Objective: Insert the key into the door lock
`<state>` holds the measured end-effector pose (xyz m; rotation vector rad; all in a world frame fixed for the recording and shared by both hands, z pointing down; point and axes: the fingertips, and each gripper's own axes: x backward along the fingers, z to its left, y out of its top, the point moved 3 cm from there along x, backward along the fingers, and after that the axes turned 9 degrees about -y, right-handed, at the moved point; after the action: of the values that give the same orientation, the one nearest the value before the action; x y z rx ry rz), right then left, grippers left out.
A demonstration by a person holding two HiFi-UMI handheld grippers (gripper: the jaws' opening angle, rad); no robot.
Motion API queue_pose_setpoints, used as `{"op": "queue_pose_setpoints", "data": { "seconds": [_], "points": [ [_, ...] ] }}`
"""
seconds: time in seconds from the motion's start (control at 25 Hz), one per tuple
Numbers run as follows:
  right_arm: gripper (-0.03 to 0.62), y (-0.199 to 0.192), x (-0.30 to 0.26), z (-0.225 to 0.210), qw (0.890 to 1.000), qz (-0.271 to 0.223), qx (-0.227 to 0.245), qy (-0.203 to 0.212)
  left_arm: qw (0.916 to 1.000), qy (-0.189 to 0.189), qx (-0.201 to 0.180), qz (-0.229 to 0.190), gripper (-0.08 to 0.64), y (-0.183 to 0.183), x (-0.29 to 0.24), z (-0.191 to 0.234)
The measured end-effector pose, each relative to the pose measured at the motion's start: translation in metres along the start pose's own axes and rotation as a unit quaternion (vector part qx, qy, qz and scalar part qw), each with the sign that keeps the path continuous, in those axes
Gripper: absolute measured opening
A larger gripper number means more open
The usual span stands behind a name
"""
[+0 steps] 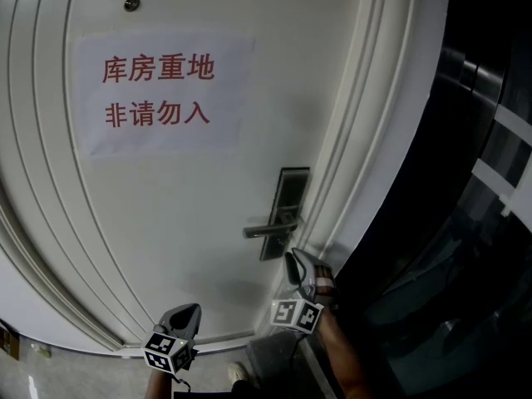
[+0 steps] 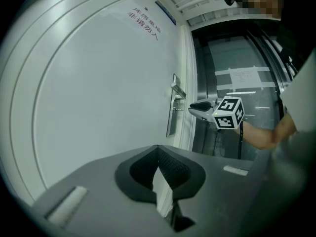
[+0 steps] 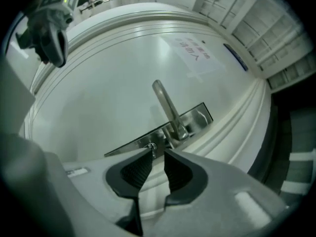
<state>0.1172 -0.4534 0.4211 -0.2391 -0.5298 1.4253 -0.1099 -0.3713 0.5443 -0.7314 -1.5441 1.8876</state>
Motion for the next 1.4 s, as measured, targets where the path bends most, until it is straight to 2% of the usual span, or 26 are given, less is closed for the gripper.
{"op": "queue_pose_setpoints", "data": {
  "seconds": [0.16,0.32,0.48,0.72,0.8,1.0,1.4],
  "points": [
    [0.049,-0.010,0.013,-0.001,0.995,0.007,-0.097,0.001,1.0000,-0.002,-0.007,-0.004,0.003,0.005,0.001,-0.002],
    [0.006,-0.011,0.026,0.003,0.982,0.013,-0.188,0.017,0.9998,-0.004,-0.014,-0.009,0.003,0.009,0.003,-0.005],
    [0.002,-0.009,0.038,0.008,0.959,0.012,-0.279,0.037,0.9995,-0.006,-0.025,-0.019,0.003,0.016,0.005,-0.008],
    [0.002,-0.008,0.056,0.023,0.917,0.024,-0.391,0.074,0.9986,-0.003,-0.042,-0.033,0.003,0.026,0.013,-0.012],
    [0.002,-0.008,0.062,0.028,0.909,0.025,-0.409,0.079,0.9982,0.001,-0.048,-0.037,0.003,0.029,0.016,-0.013],
    [0.002,-0.005,0.080,0.034,0.897,0.022,-0.433,0.089,0.9978,0.000,-0.052,-0.041,0.003,0.032,0.021,-0.016],
    [0.002,-0.003,0.106,0.043,0.884,0.025,-0.457,0.100,0.9976,0.000,-0.052,-0.045,0.003,0.034,0.029,-0.020]
  ]
}}
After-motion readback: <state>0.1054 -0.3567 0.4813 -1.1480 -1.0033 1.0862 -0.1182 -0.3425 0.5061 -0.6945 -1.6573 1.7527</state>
